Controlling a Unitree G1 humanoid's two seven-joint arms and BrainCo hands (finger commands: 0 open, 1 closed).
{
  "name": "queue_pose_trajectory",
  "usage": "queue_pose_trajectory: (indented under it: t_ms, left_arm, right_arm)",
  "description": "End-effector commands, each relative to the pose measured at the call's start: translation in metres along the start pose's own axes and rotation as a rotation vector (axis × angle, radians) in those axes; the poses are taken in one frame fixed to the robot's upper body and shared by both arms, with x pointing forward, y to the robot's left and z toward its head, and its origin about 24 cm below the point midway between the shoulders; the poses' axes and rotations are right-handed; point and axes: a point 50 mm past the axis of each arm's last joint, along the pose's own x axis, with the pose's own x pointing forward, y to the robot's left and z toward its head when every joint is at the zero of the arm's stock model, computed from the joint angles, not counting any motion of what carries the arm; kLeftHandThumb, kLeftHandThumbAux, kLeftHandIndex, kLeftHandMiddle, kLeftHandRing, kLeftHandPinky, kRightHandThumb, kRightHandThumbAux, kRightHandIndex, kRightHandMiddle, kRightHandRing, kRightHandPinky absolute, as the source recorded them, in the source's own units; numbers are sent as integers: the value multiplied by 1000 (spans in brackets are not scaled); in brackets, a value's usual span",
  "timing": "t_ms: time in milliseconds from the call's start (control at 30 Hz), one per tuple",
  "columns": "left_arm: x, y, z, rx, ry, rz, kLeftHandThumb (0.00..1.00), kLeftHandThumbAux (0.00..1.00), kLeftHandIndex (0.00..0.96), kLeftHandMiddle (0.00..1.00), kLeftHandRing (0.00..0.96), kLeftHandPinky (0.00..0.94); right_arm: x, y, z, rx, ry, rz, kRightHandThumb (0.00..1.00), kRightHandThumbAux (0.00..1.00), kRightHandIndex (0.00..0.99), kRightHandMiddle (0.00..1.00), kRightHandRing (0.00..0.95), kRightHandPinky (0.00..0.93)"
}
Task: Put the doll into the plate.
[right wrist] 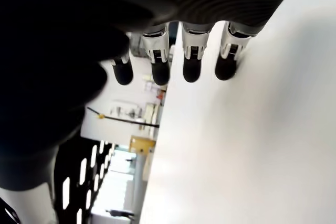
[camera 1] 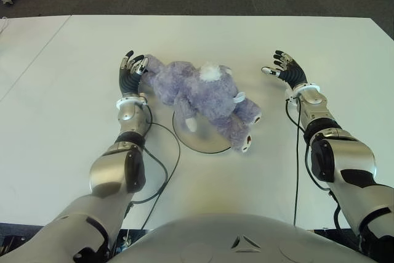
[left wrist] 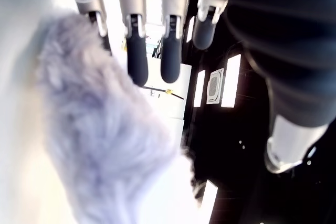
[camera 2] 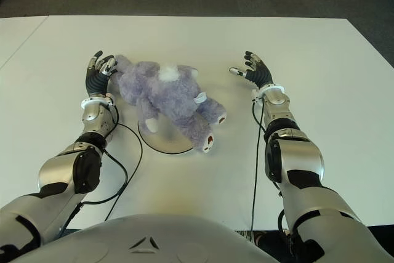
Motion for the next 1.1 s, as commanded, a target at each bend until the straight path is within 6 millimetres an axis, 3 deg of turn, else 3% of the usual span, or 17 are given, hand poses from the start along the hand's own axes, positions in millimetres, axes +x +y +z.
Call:
queue_pose_trajectory:
  t_ms: [33,433,667,867,1100]
  left_arm:
    - [-62,10,-90,-36,538,56,0,632,149,283,303,306]
    - [-61,11,-89,-26,536,53,0,640,148,275,298,305]
    - [-61,13,-88,-14,528,49,0,630,142,275,299,311]
    - [-60,15,-87,-10,524,57,0,630,152,286,314,334]
    - [-60,18,-86,1,518,60,0,624,147,282,315,337]
  right_arm:
    - [-9,31,-27,-114,93,150,0,760,29,10,12,53]
    - [-8,43,-27,-144,59,119,0,743,34,17,22,39]
    - [-8,55,-28,-40,40,44,0,705,46,34,31,63]
    - [-13,87,-26,125,-49,-27,0,728,76,78,68,105]
    - [-16,100,-22,224,-103,-25,0,739,96,93,82,96]
